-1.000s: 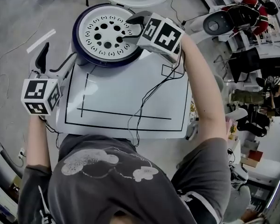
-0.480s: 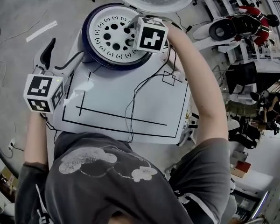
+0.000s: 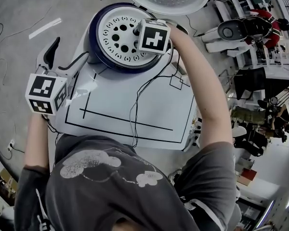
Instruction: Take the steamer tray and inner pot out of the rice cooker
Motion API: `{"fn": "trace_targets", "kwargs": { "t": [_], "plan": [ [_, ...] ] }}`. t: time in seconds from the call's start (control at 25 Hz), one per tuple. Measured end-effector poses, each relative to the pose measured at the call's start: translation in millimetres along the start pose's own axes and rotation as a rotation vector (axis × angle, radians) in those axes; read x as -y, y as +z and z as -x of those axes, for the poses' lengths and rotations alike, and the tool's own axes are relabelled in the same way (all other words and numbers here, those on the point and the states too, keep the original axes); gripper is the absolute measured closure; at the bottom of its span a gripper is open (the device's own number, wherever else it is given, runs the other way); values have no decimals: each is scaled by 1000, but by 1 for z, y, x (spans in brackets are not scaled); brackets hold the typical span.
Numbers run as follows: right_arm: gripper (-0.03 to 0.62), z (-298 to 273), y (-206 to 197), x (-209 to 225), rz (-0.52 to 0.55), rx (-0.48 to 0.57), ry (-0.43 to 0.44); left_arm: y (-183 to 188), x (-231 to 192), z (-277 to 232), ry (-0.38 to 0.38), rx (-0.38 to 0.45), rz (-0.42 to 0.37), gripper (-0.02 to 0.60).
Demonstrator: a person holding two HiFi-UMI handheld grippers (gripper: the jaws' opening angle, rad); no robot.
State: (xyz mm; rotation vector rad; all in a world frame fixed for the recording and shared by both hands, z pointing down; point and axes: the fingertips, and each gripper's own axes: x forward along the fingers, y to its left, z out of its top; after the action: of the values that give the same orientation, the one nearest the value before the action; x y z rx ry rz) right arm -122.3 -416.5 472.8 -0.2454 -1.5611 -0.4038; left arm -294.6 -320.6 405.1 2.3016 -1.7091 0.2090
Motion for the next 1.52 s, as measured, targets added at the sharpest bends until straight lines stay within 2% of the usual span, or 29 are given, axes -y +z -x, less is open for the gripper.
{"fn": "trace_targets", "kwargs": {
  "t": [0.2, 0.36, 0.52, 0.76, 1.12, 1.36, 1.52],
  "plan": [
    [448, 8, 2, 5, -37, 0, -36, 4, 3, 0, -10, -1, -3, 153],
    [451, 26, -4, 18, -91, -19, -109, 11, 7, 3, -12, 6, -9, 153],
    [459, 35, 3, 15, -106, 14, -122, 15, 9, 8, -16, 15, -18, 153],
    [461, 55, 2, 18, -152, 62, -193, 14, 15, 10, -16, 30, -28, 153],
    [464, 110, 18, 12, -195, 238, -287, 21, 24, 11, -38, 58, -59, 153],
    [465, 156, 1, -13, -250, 323, -387, 43, 48, 18, -75, 90, -97, 153],
    [465, 172, -17, -45, -326, 403, -456, 41, 65, 22, -104, 124, -120, 153]
  ]
}}
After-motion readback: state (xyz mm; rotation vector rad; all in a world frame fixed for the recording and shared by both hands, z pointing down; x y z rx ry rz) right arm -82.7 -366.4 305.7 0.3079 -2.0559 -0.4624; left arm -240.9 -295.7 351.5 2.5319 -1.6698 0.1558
